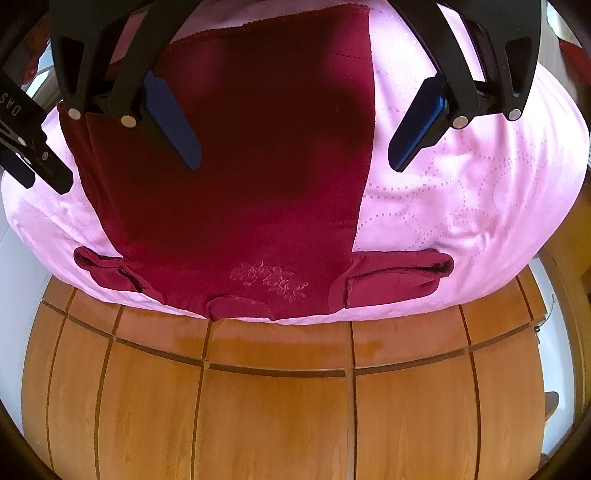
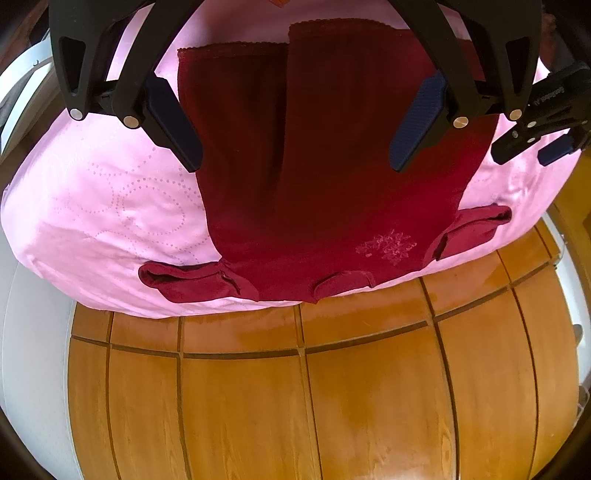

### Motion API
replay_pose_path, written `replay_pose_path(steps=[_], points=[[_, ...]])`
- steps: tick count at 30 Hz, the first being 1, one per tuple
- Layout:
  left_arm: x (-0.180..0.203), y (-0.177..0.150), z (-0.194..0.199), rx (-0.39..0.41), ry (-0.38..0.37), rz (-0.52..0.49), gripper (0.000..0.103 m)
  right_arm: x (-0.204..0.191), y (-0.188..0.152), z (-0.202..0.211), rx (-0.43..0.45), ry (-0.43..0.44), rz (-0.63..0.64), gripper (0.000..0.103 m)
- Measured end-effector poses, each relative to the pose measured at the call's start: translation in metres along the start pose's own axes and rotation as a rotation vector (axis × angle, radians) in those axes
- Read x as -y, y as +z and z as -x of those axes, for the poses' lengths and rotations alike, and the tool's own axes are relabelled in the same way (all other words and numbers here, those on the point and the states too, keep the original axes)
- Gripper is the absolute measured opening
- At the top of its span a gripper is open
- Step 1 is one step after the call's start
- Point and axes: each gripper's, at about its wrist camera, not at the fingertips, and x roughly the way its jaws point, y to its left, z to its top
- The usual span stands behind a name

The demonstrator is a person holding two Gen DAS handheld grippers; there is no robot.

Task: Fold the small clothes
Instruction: 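Grasp the cuff of the sleeve nearest the right gripper and lift it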

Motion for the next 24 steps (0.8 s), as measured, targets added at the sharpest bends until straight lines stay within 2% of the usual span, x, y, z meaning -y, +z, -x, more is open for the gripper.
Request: replay_pose_path(steps=[11,17,21,24], points=[[-0.021,0.0,-0.023,-0.097,-0.007,0.066,0.101,0.027,0.009,-0.009,0.019,-0.009,-0.043,0.1],[-0.042,-0.003,-0.039,-0.145,-0.06,0.141,0.101,0.041,0.01,-0.016,0.038,-0.005,-0.051,0.1],[-0.059,-0.009,-0.049,-0.162,-0.134,0.205,0.101,0.05,0.007,-0.029,-0.047,-0.051,-0.051,0.1],[-0.073,-0.014,-0.055,-0.155,-0.174,0.247,0.101,0.071,0.006,-0.031,-0.062,-0.019,-0.078,0.1]])
